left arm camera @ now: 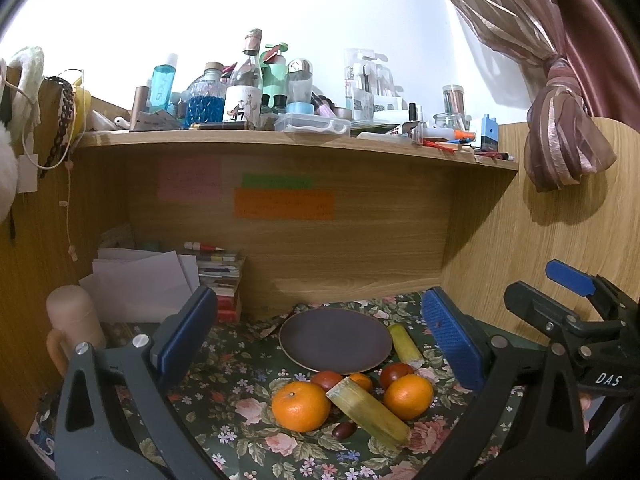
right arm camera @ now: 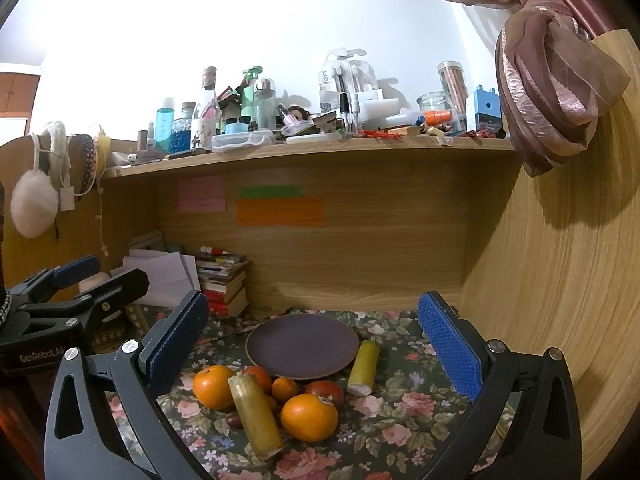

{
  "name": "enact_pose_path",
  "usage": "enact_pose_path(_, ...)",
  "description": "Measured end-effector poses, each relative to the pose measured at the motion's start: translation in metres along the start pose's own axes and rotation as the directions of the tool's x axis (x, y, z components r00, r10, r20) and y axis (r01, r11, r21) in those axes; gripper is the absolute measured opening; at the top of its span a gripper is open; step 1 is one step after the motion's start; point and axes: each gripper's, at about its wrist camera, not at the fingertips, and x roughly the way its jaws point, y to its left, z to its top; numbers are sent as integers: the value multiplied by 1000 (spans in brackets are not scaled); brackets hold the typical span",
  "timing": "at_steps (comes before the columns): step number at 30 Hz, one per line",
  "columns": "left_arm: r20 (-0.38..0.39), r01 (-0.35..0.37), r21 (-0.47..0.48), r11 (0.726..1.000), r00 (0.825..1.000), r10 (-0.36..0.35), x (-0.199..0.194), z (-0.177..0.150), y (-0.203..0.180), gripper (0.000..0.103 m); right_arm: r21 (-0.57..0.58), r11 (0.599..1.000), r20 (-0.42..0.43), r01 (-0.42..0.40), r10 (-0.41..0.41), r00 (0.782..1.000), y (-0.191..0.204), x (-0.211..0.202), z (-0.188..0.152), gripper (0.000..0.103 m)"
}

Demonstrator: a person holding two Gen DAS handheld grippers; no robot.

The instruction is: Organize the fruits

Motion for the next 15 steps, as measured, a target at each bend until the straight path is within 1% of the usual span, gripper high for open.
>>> enact_pose_path(6,-10,8,-9,1000,1000,-8,3,0,2,103,4,1000,-8,-8,8,1000,-1,2,-2,103)
enact_pose_path(12,-33,23,-36,999,999,-24,12,-5,7,103,41,998,-40,-39,41,998,-3,11,-6,103)
enact_pose_path(15,-49,5,-33,999,999,-6,19,-10,10,98,53,998,-60,-34,37,998,-8,17,-10,98)
